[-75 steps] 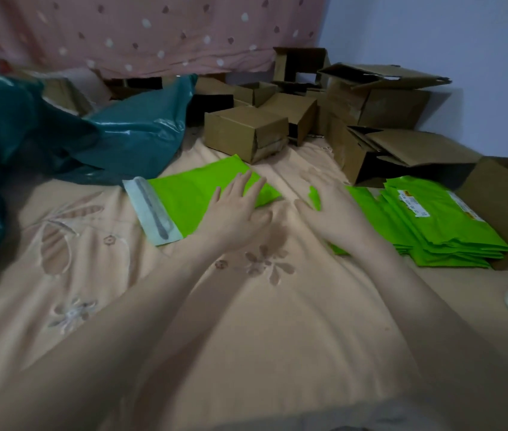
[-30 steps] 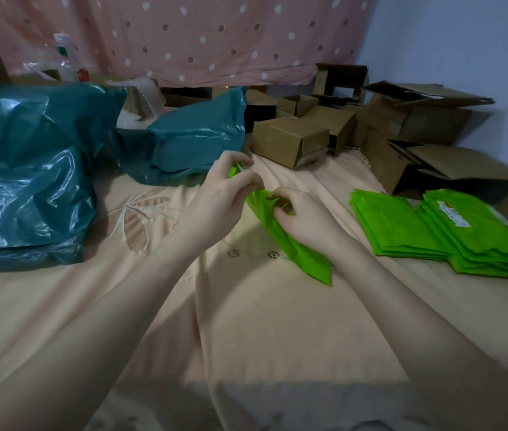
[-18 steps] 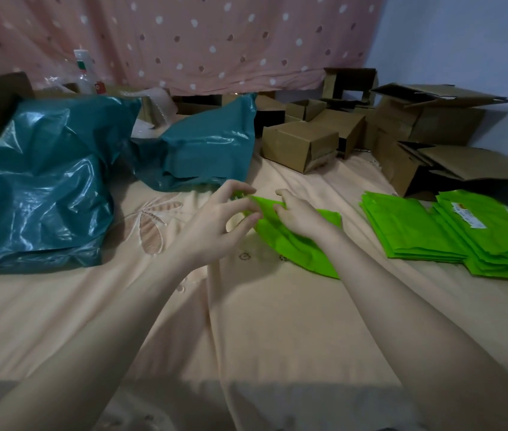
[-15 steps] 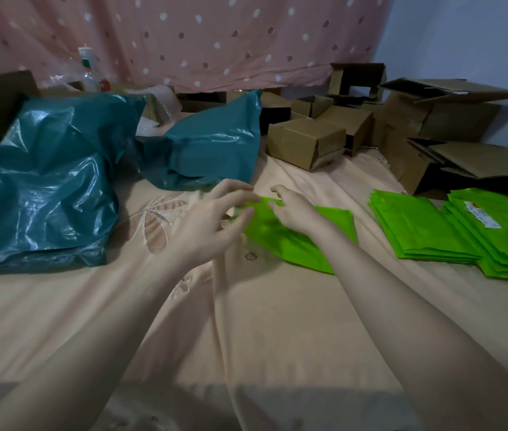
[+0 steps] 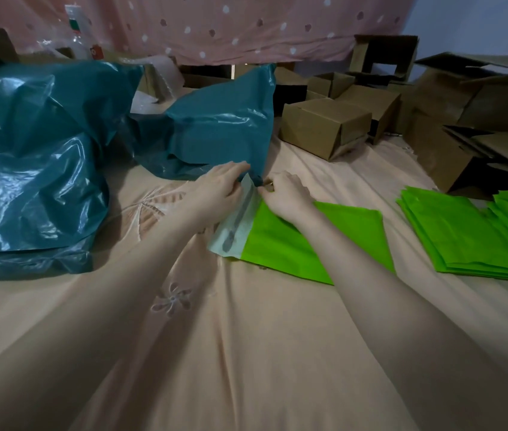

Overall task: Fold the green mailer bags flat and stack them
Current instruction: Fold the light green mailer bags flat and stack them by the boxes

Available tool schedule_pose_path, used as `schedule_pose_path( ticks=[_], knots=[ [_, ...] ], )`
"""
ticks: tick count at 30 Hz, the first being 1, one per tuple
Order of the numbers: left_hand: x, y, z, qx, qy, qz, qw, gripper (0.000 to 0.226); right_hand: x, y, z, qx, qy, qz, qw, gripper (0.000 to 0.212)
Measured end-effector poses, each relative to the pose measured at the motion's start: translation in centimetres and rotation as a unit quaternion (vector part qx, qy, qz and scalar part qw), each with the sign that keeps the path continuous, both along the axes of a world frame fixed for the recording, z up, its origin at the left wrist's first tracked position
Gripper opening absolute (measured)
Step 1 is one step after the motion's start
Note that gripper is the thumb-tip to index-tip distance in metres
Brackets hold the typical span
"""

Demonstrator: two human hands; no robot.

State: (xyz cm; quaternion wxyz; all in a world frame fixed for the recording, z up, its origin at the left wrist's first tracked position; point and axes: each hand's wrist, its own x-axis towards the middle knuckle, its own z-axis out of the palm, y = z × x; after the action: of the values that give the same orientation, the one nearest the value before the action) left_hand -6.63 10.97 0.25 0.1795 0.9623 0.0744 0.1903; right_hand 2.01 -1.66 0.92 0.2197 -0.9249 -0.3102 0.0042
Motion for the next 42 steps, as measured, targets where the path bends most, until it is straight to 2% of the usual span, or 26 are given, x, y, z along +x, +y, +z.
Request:
schedule_pose_path(
  ticks=[5, 9, 15, 20, 23, 25, 28, 30, 33, 36, 40, 41, 42],
  knots=[
    [0.9, -0.1, -0.5, 0.065, 0.033, 0.005, 0.997, 0.043, 0.7, 0.2, -0.2, 0.049, -0.002, -0.027, 0.998, 0.032],
    [0.8, 0.1, -1.1, 0.059, 0.047, 0.008, 0.997, 0.042, 0.9, 0.1, -0.7, 0.096, -0.016, -0.016, 0.995, 0.021],
    [1.0, -0.2, -0.9, -0.006, 0.062, 0.012, 0.998, 0.053, 0.8, -2.3, 0.8, 0.148, -0.021, -0.009, 0.989, 0.013],
    [-0.4, -2.0, 0.7, -0.124, -0.051, -0.014, 0.991, 0.042, 0.8, -5.3, 2.8, 0.192, -0.022, -0.018, 0.981, 0.016],
    [-1.6, -3.6, 2.2, -0.242, -0.125, -0.019, 0.962, 0.043, 0.5, -7.3, 4.3, 0.233, -0.033, -0.025, 0.972, 0.02],
    [-2.1, -4.6, 3.3, -0.34, -0.123, -0.015, 0.932, 0.047, 0.2, -8.5, 5.5, 0.26, -0.047, -0.037, 0.964, 0.019],
    [-3.1, -6.2, 4.7, -0.512, -0.111, -0.043, 0.851, 0.057, -0.6, -10.5, 7.2, 0.302, -0.062, -0.055, 0.95, 0.018],
    [-3.8, -7.5, 5.1, -0.58, -0.102, -0.09, 0.803, 0.064, -1.1, -11.5, 8.0, 0.322, -0.073, -0.071, 0.941, 0.018],
    [-5.2, -9.8, 5.1, -0.589, -0.07, -0.134, 0.794, 0.077, -1.7, -12.9, 8.9, 0.342, -0.092, -0.113, 0.928, 0.021],
    [-6.2, -11.2, 4.8, -0.579, -0.011, -0.201, 0.79, 0.109, -2.1, -14.1, 9.6, 0.358, -0.112, -0.148, 0.915, 0.024],
    [-7.3, -13.0, 4.9, -0.541, 0.044, -0.239, 0.805, 0.097, -2.2, -15.4, 10.7, 0.344, -0.128, -0.189, 0.911, 0.019],
    [-7.3, -13.5, 4.9, -0.526, 0.048, -0.225, 0.819, 0.087, -2.1, -15.7, 10.8, 0.344, -0.125, -0.197, 0.91, 0.019],
    [-7.4, -14.0, 4.9, -0.509, 0.043, -0.209, 0.834, 0.067, -1.8, -15.9, 10.9, 0.35, -0.119, -0.203, 0.907, 0.019]
  ],
)
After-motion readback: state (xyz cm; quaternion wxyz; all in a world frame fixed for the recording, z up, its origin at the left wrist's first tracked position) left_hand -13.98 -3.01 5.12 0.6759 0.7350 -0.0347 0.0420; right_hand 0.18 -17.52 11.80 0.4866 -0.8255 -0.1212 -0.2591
